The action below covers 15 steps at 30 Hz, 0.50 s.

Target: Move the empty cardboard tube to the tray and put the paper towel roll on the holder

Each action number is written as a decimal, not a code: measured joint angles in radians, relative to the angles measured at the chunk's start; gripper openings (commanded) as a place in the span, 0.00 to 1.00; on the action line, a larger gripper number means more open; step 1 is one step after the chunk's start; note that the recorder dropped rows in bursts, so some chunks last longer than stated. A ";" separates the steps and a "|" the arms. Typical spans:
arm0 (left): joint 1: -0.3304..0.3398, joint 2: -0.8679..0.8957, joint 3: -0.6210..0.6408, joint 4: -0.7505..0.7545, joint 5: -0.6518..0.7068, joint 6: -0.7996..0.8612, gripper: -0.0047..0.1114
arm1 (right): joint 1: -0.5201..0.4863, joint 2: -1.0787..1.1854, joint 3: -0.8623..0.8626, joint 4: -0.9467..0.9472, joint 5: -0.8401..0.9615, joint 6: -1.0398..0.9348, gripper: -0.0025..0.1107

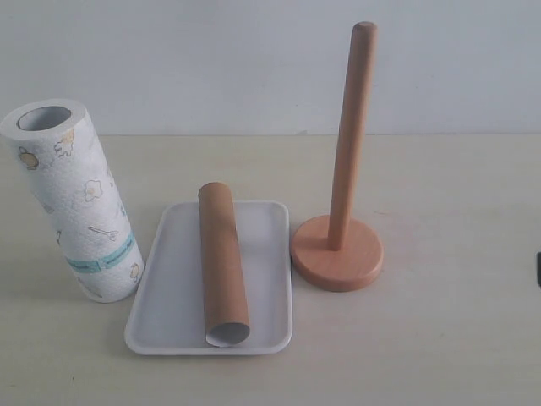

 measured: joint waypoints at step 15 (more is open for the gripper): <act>0.000 0.000 0.000 0.000 0.000 0.000 0.08 | -0.564 -0.207 0.007 0.000 -0.002 0.000 0.02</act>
